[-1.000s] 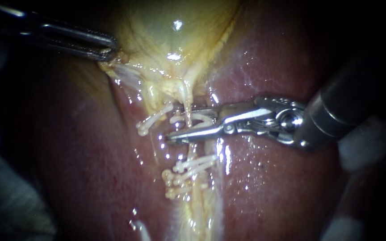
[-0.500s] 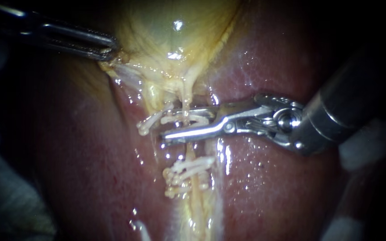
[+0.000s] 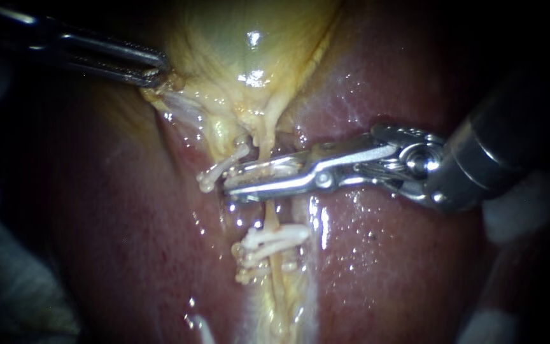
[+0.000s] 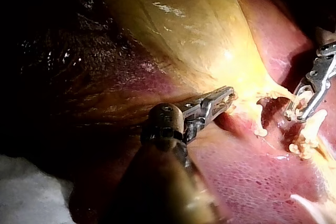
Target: Clipping third clip right tube
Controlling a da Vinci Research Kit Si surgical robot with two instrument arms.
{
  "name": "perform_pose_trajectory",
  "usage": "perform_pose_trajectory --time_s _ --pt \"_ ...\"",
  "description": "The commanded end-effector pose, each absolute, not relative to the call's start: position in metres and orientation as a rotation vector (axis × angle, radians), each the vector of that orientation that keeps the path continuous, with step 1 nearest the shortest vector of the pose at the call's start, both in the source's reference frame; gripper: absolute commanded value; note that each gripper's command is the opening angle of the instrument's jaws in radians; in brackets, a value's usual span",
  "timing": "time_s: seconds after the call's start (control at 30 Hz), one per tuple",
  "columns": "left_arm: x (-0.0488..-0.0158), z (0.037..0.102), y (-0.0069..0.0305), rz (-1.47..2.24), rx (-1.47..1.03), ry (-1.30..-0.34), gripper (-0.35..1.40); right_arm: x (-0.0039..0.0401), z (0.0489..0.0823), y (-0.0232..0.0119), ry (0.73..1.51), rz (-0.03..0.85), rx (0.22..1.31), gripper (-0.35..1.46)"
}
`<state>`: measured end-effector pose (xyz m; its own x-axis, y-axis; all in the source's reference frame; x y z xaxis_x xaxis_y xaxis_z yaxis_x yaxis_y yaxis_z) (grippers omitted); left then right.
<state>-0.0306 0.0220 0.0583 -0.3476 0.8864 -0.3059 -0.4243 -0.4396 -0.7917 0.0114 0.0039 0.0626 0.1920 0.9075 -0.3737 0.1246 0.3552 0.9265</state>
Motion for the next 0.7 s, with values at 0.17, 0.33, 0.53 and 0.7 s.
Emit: perform_pose_trajectory --time_s 0.17,0.33,0.53,0.7 --pt "-0.0306 0.0582 0.0221 1.898 -0.936 -0.769 -0.35 0.0112 0.0626 0.0038 1.243 0.771 1.121 -0.35" --pt "-0.0306 0.0582 0.0221 1.898 -0.936 -0.769 -0.35 0.011 0.0624 0.0036 1.226 0.786 1.128 -0.35" --pt "-0.0307 0.0583 0.0221 1.898 -0.936 -0.768 -0.35 0.0111 0.0624 0.0035 1.226 0.786 1.128 -0.35" --pt "-0.0306 0.0583 0.0221 1.898 -0.936 -0.769 -0.35 0.0112 0.0626 0.0034 1.226 0.784 1.127 -0.35"
